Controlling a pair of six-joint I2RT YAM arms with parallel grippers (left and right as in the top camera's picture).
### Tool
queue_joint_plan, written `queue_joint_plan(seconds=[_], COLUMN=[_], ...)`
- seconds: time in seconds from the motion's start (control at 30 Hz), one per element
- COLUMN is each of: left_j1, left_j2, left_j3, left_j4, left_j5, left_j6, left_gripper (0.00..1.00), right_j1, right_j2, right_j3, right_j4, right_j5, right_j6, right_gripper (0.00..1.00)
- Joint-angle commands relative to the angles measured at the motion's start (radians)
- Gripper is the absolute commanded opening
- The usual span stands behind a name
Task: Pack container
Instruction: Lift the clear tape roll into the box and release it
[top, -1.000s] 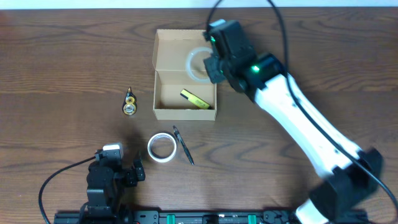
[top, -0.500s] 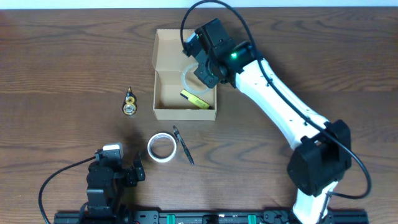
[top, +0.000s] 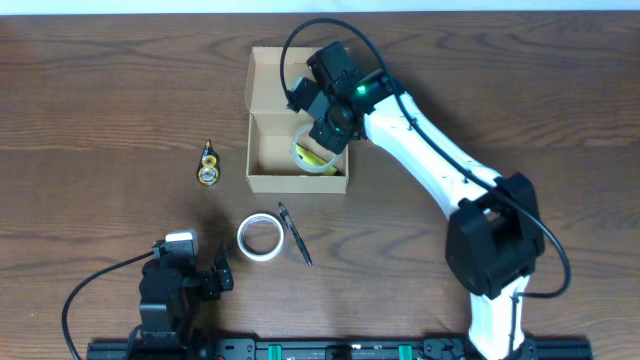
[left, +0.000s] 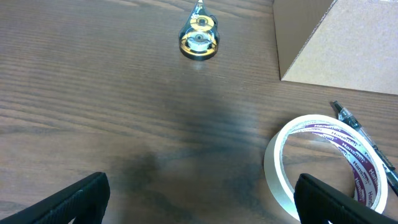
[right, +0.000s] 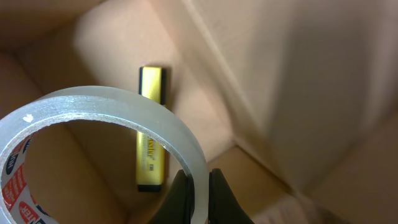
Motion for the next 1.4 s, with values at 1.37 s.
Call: queue_joint_plan(seconds=[1.37], left_j1=[0.004], left_j2=[-0.006], left_j3=[-0.016], left_j4=[-0.006], left_j5=[-0.006], left_j6=[0.006], left_gripper=[0.95], right_j1=[0.032], right_j2=[-0.024], right_j3=[0.100], right_j4=[0.005], right_j5=[-0.029], right_j6=[-0.021], right_gripper=[0.31])
